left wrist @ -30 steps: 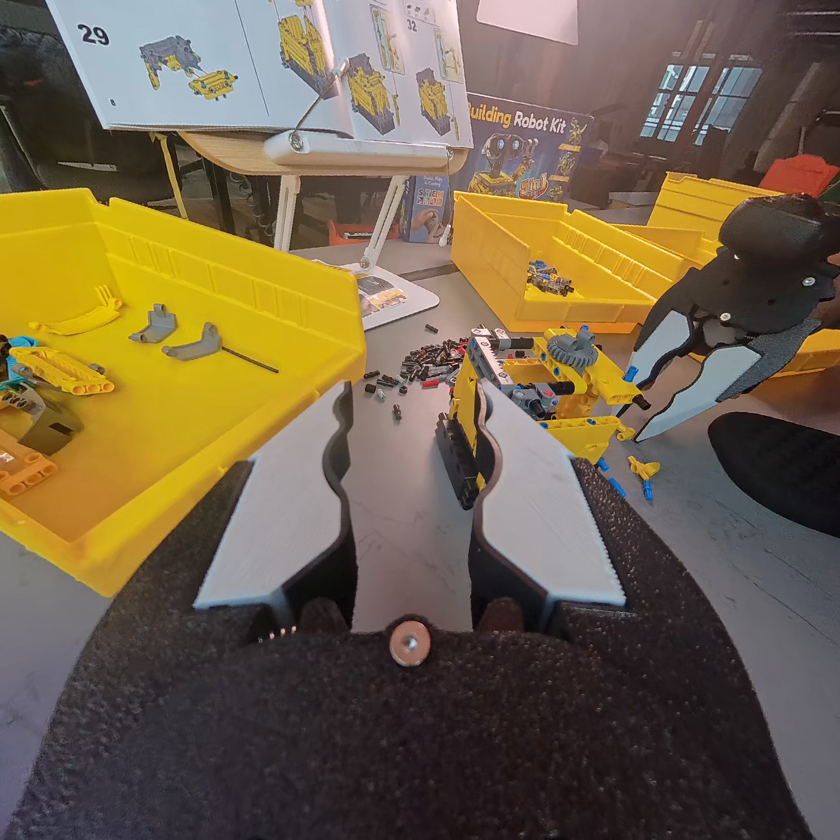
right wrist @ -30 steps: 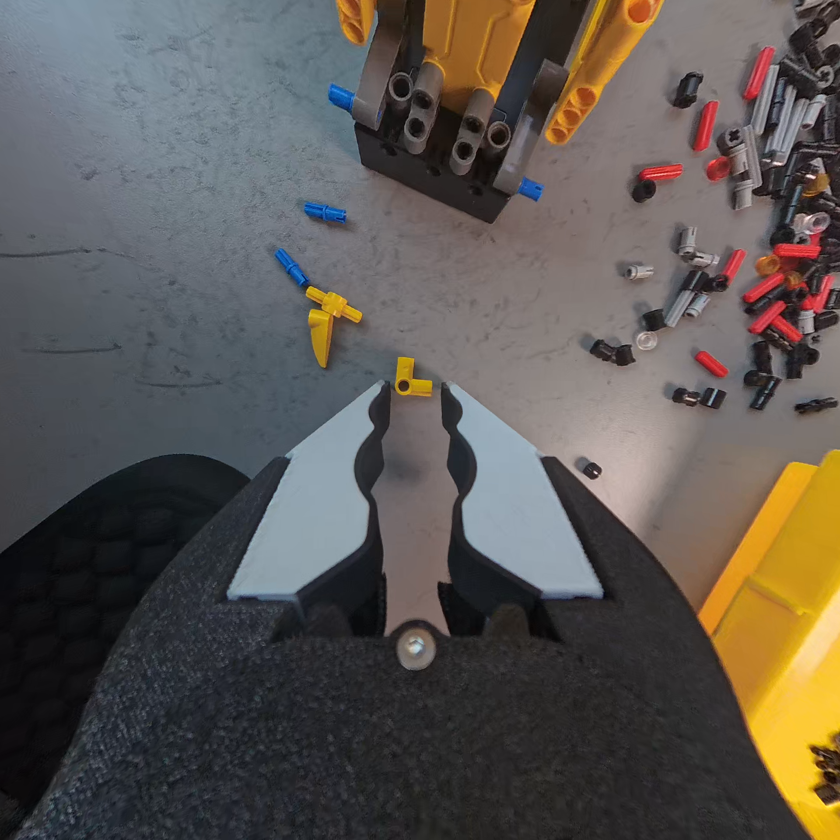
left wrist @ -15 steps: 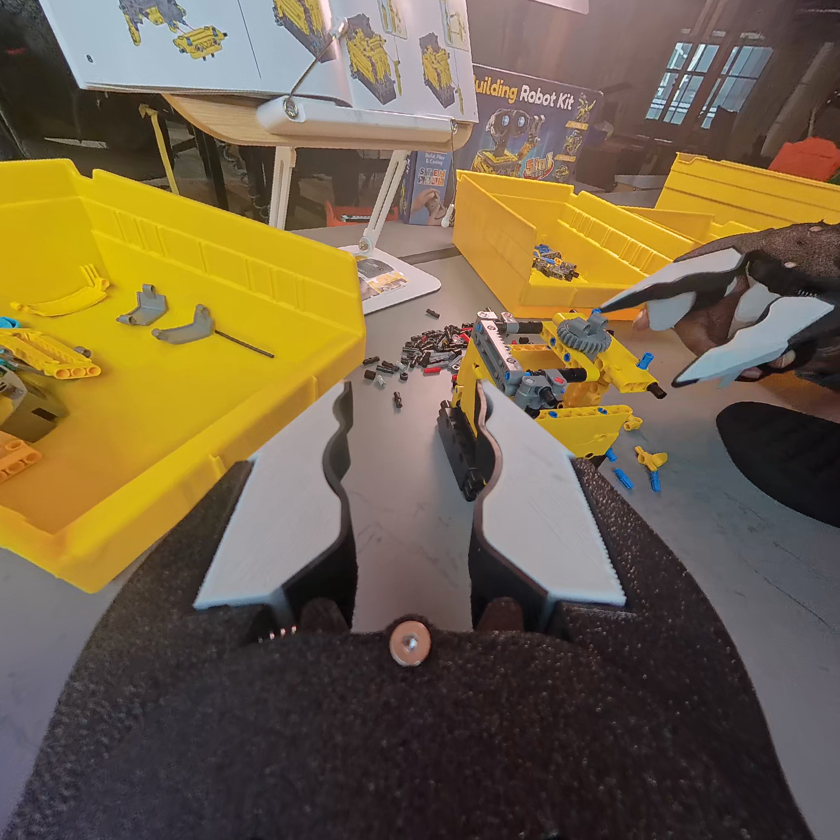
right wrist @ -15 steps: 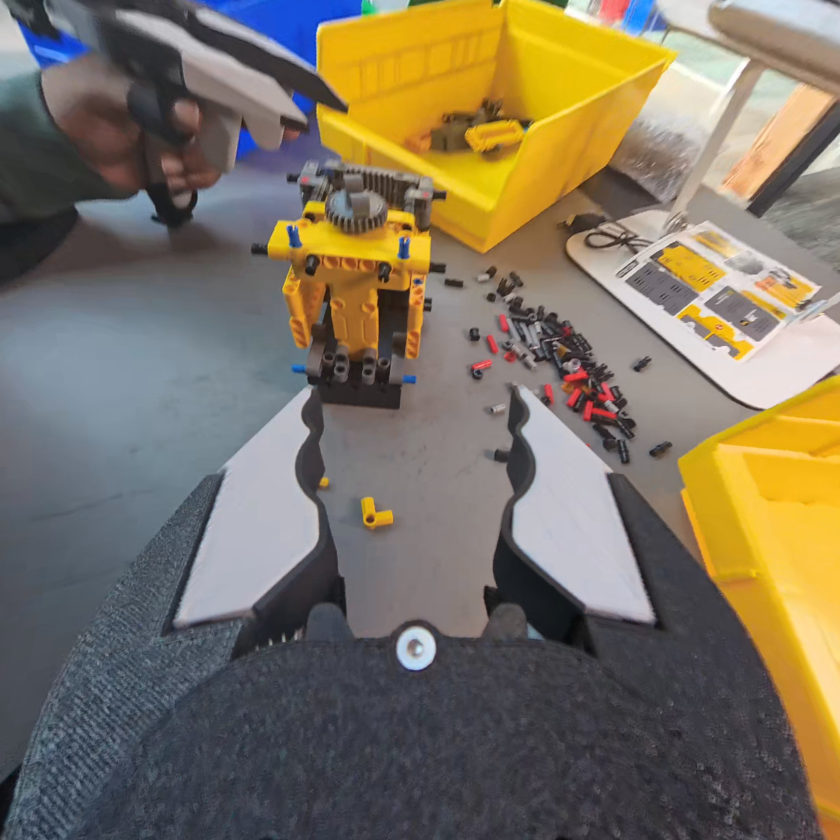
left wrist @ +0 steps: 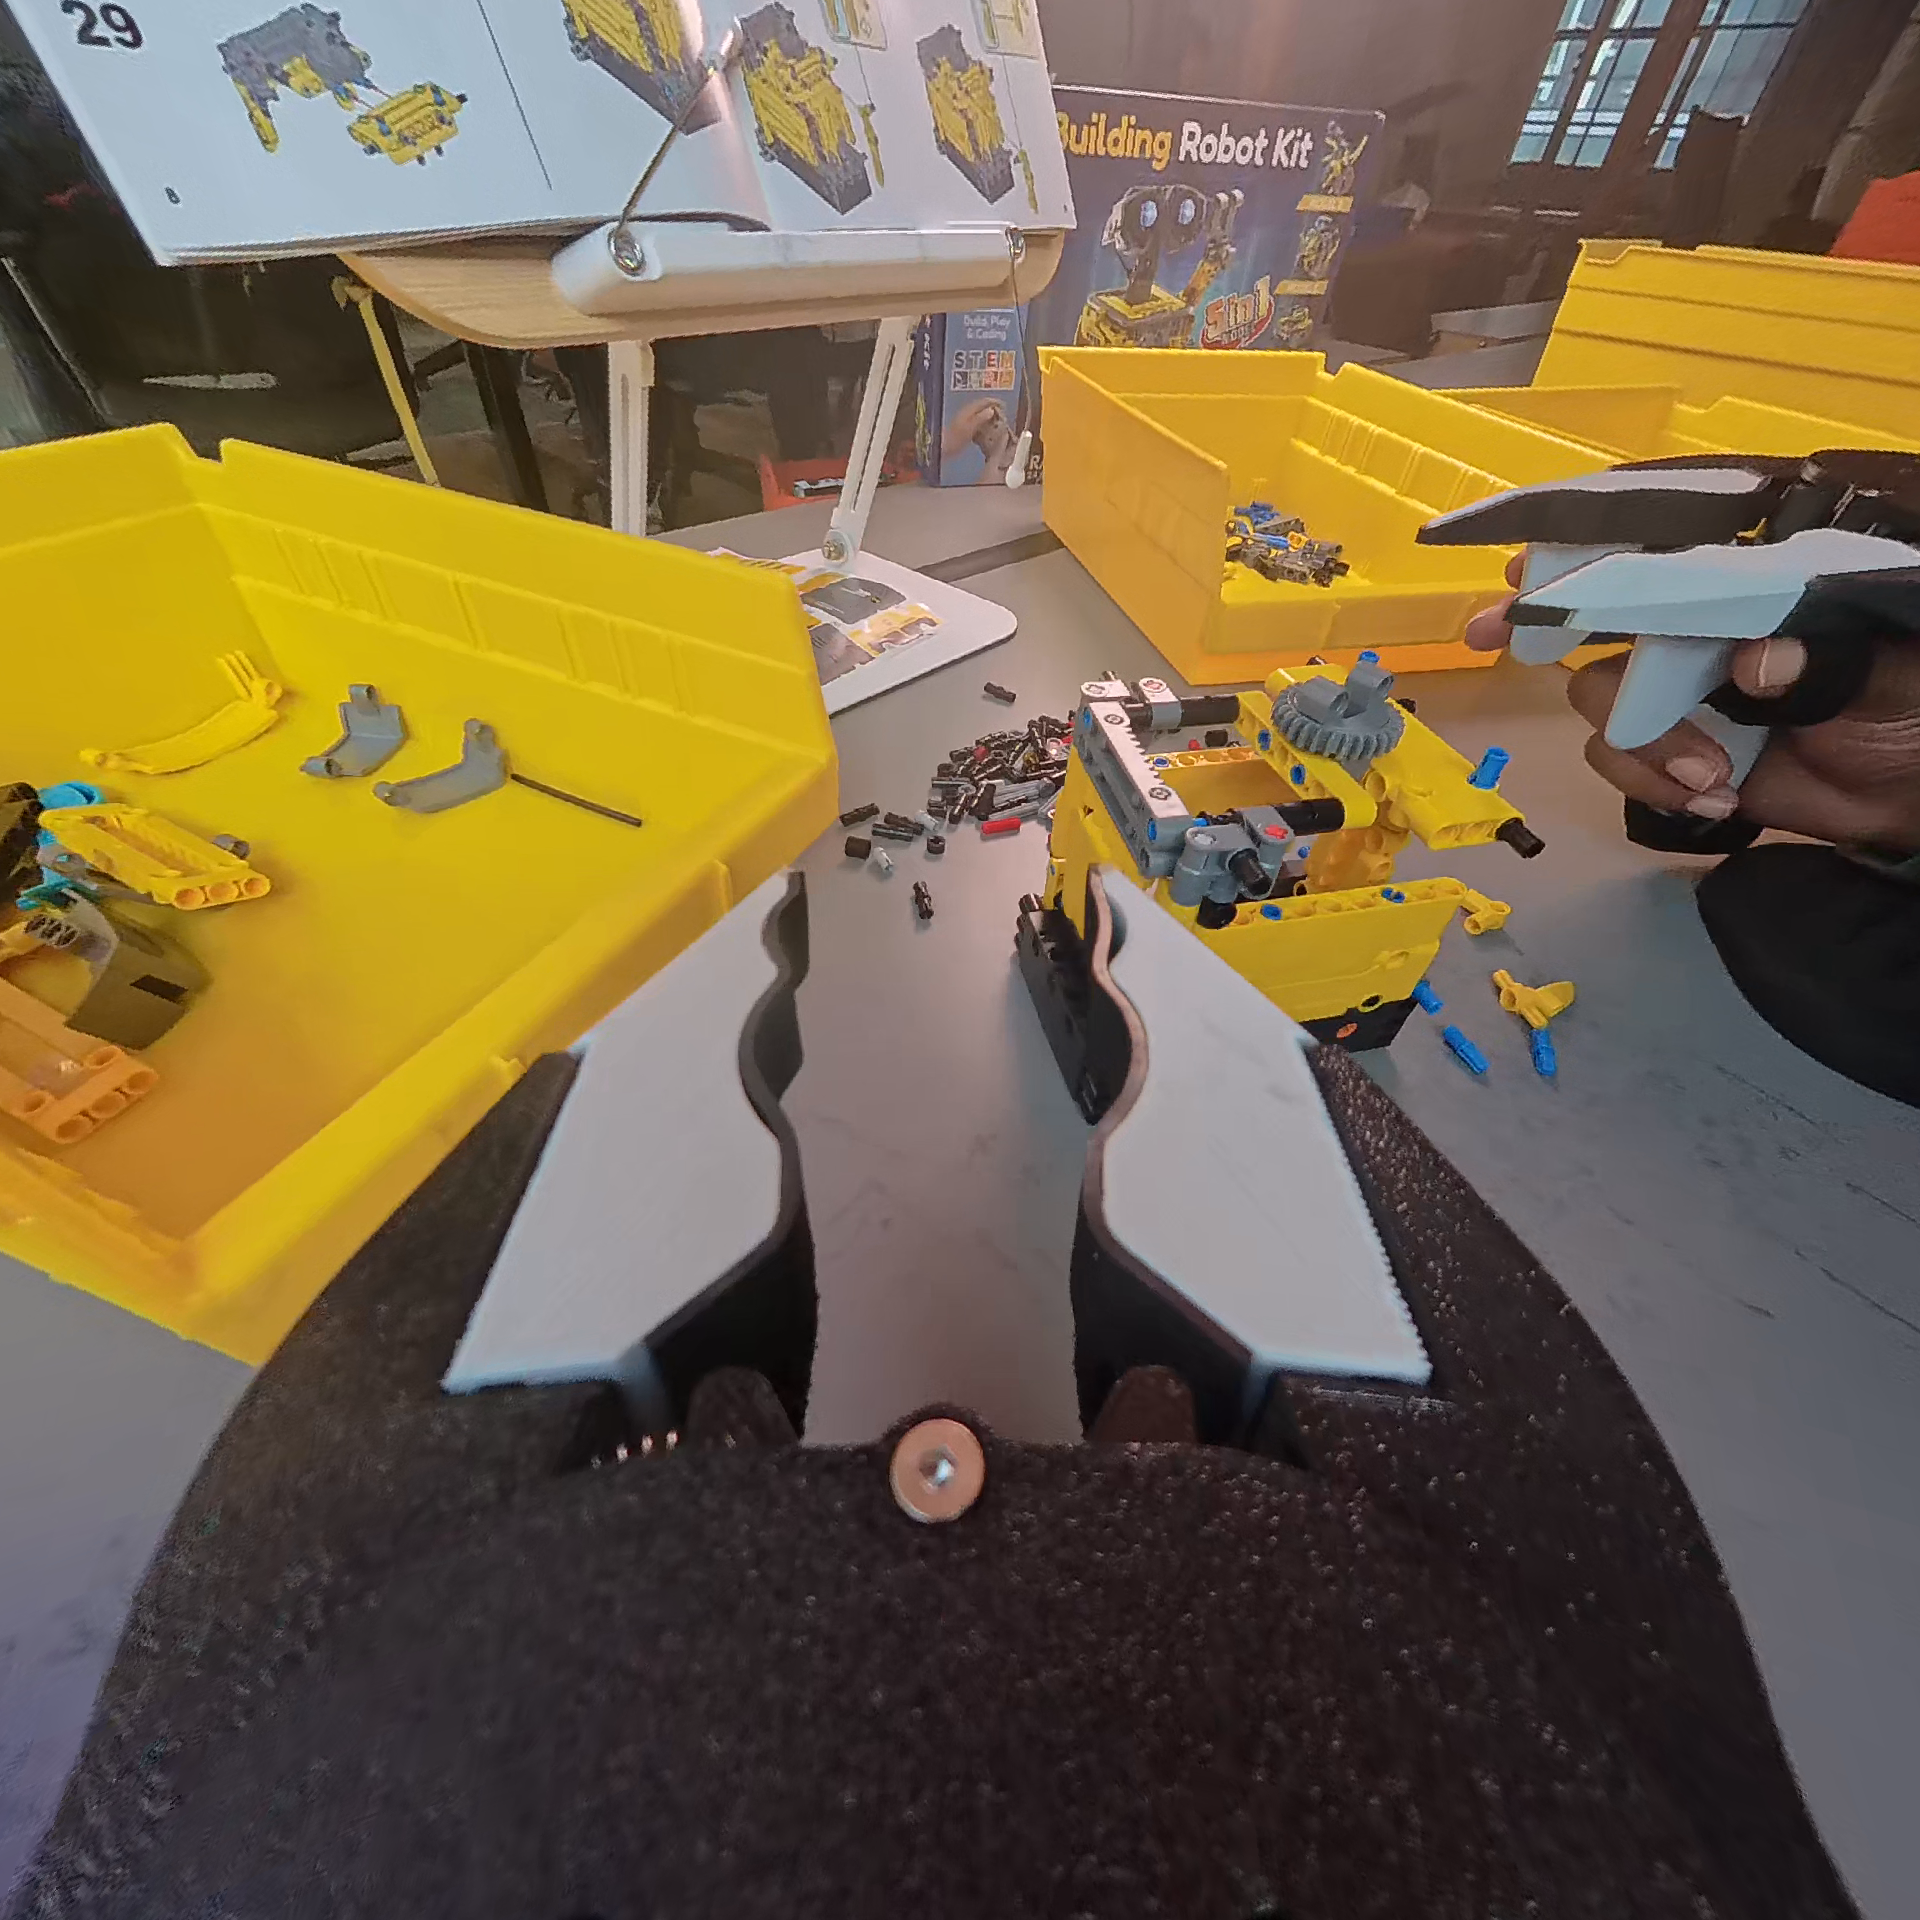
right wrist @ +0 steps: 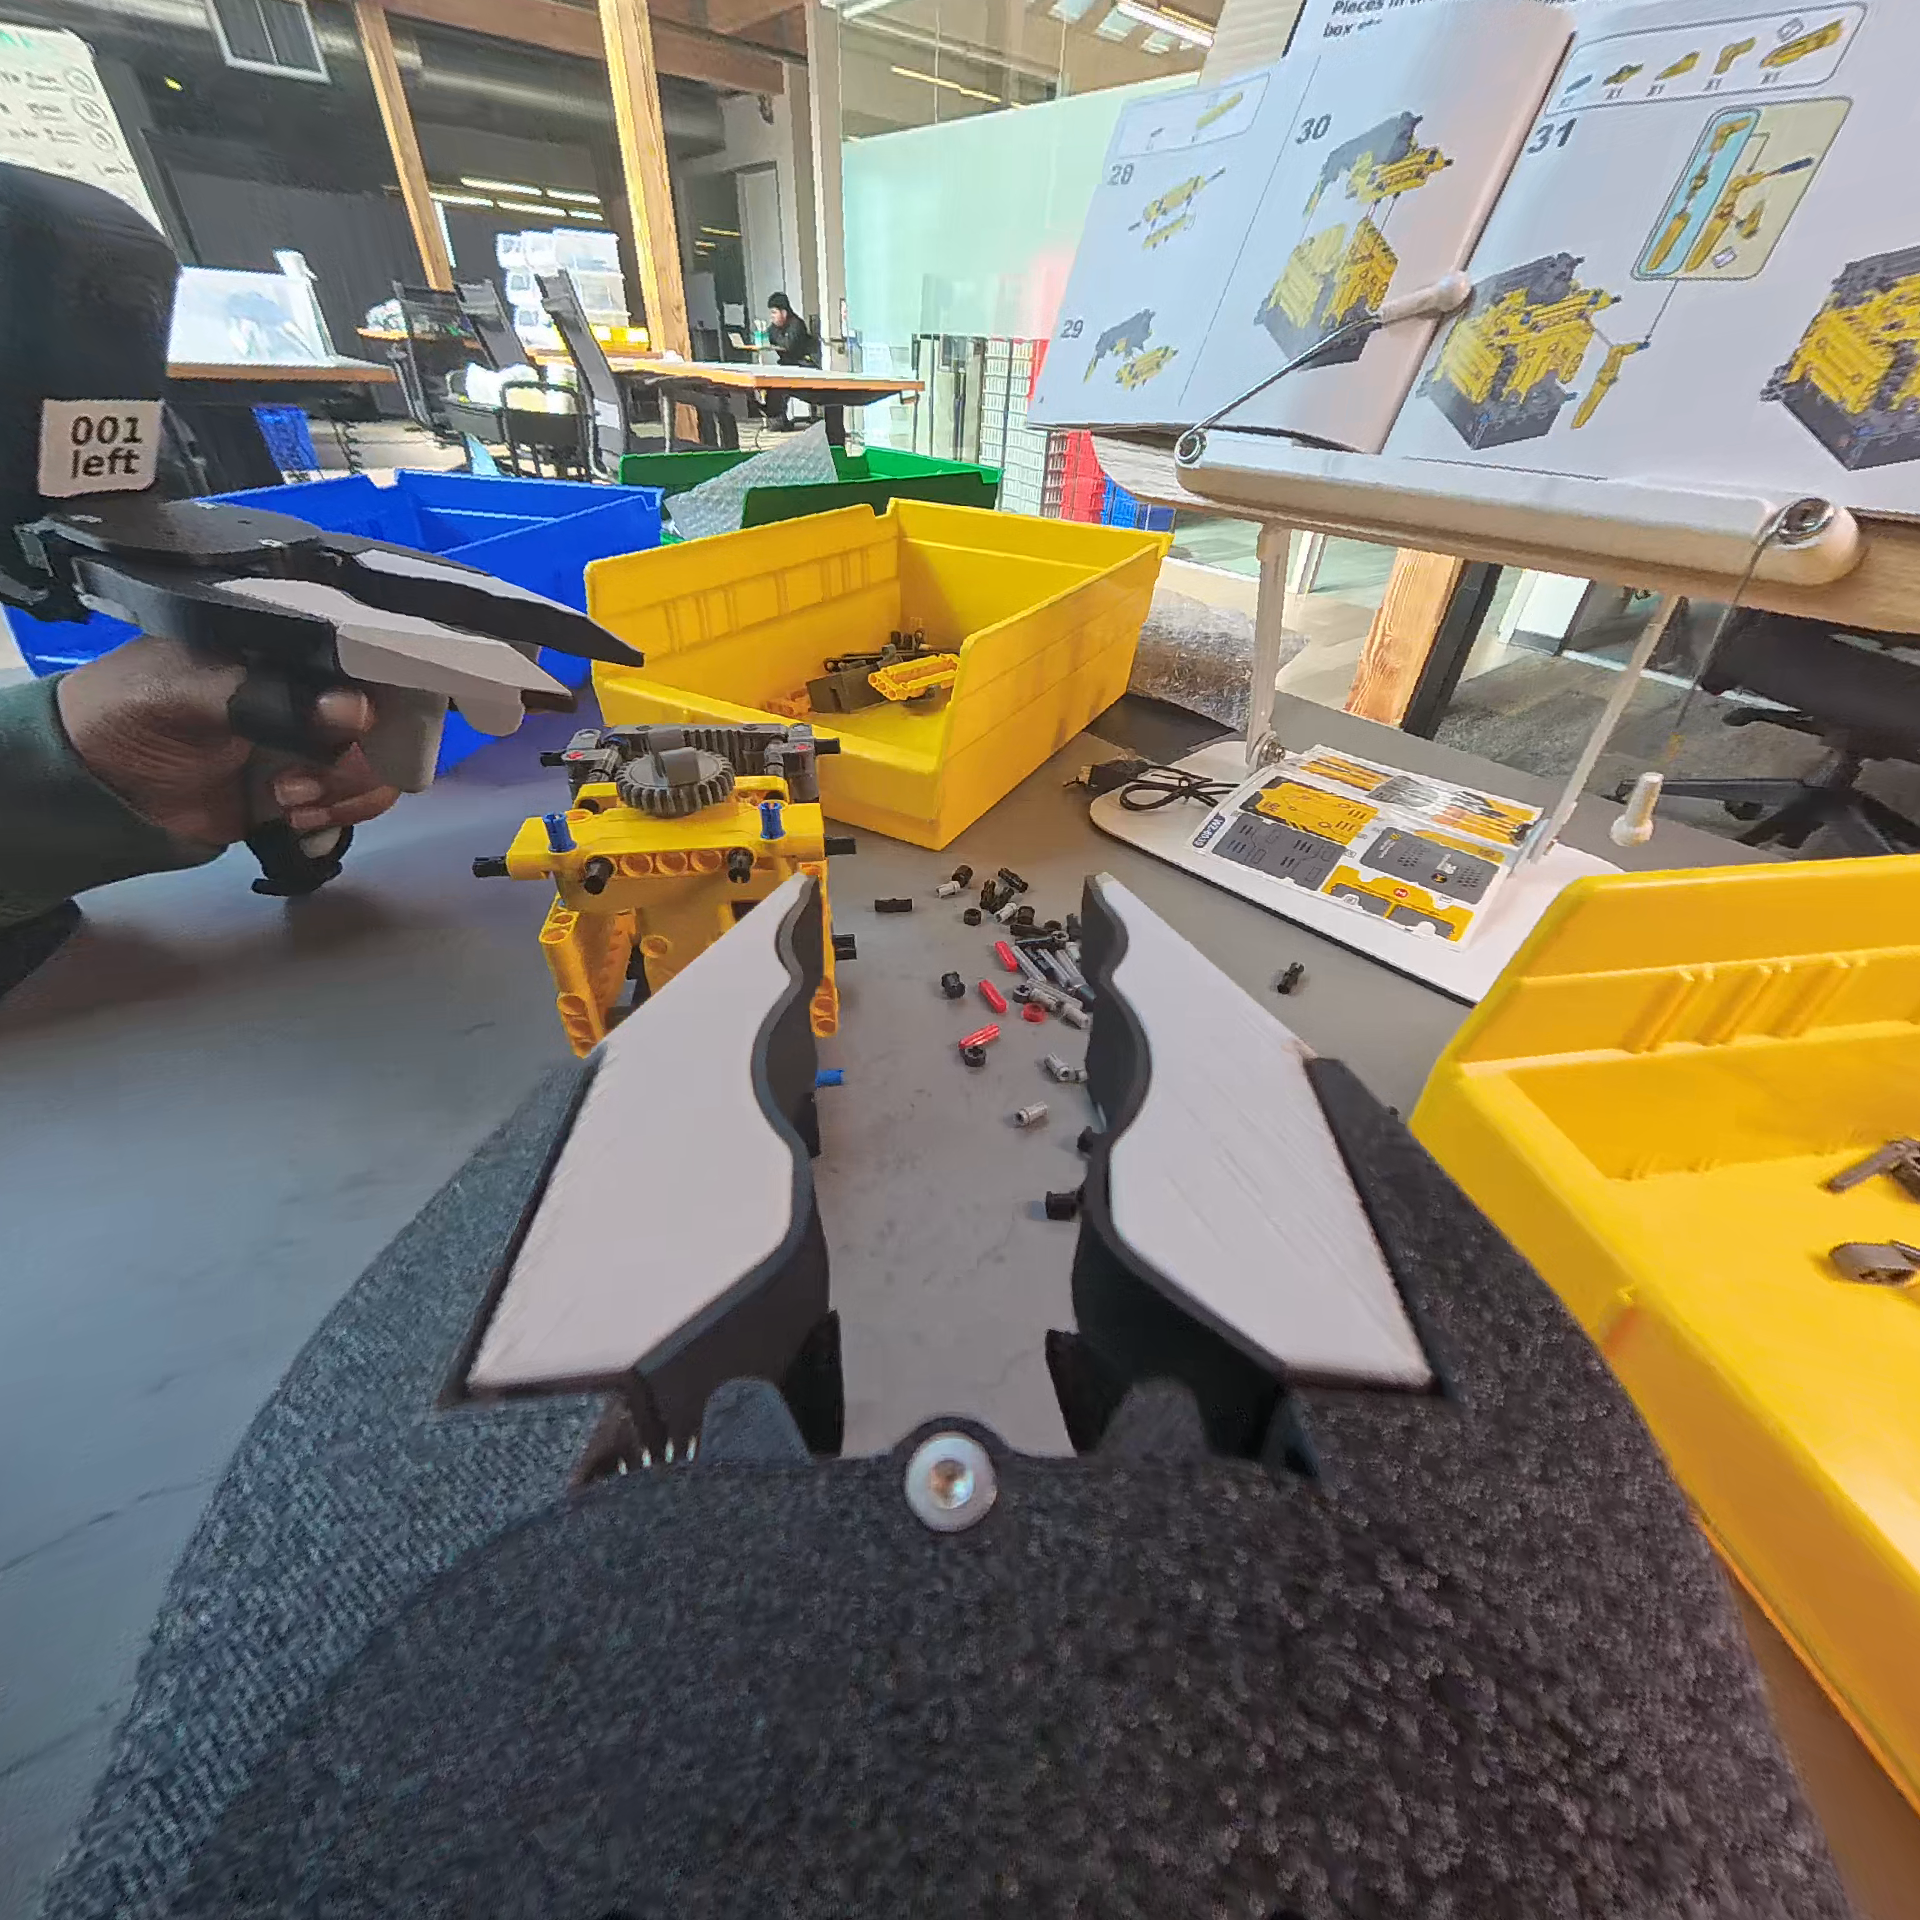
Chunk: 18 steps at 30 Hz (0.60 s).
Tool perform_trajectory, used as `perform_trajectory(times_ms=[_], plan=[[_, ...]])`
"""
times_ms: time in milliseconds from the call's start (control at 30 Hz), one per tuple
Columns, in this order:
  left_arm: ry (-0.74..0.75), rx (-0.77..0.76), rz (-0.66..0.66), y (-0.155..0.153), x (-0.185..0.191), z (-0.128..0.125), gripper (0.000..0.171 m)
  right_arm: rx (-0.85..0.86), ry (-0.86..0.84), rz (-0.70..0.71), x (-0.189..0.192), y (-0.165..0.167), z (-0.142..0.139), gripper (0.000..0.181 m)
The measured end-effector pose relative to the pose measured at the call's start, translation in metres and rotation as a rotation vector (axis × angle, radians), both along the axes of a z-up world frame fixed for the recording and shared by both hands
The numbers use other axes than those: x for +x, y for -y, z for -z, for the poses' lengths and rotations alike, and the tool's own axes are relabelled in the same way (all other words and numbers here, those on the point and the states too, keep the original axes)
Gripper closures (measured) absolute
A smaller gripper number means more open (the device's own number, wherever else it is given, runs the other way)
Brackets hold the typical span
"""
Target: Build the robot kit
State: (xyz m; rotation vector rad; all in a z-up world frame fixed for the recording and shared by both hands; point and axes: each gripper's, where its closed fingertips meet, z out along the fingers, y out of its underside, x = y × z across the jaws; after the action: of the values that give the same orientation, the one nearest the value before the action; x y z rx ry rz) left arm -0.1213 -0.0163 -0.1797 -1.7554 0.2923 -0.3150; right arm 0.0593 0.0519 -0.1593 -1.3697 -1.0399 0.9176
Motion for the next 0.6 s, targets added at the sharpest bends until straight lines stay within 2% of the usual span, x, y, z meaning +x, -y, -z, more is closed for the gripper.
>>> perform_trajectory(times_ms=[267,333,400,500,533,600], plan=[[0.041,-0.008,-0.028,-0.003,-0.010,0.002,0.122,-0.059,-0.080,0.073,0.017,-0.019,-0.011,0.133],[0.042,-0.020,-0.030,-0.005,-0.010,0.005,0.122,-0.067,-0.077,0.117,0.024,-0.026,-0.022,0.137],[0.041,-0.023,-0.033,-0.005,-0.011,0.005,0.122,-0.056,-0.043,0.155,0.036,-0.034,-0.046,0.145],[0.049,-0.014,-0.029,-0.004,-0.010,0.003,0.123,0.011,0.149,0.159,0.055,-0.059,-0.075,0.149],[0.057,-0.014,-0.025,-0.004,-0.010,0.003,0.123,0.024,0.240,0.124,0.060,-0.070,-0.078,0.152],[0.073,-0.016,-0.016,-0.004,-0.009,0.002,0.123,0.030,0.496,0.073,0.072,-0.106,-0.063,0.152]])
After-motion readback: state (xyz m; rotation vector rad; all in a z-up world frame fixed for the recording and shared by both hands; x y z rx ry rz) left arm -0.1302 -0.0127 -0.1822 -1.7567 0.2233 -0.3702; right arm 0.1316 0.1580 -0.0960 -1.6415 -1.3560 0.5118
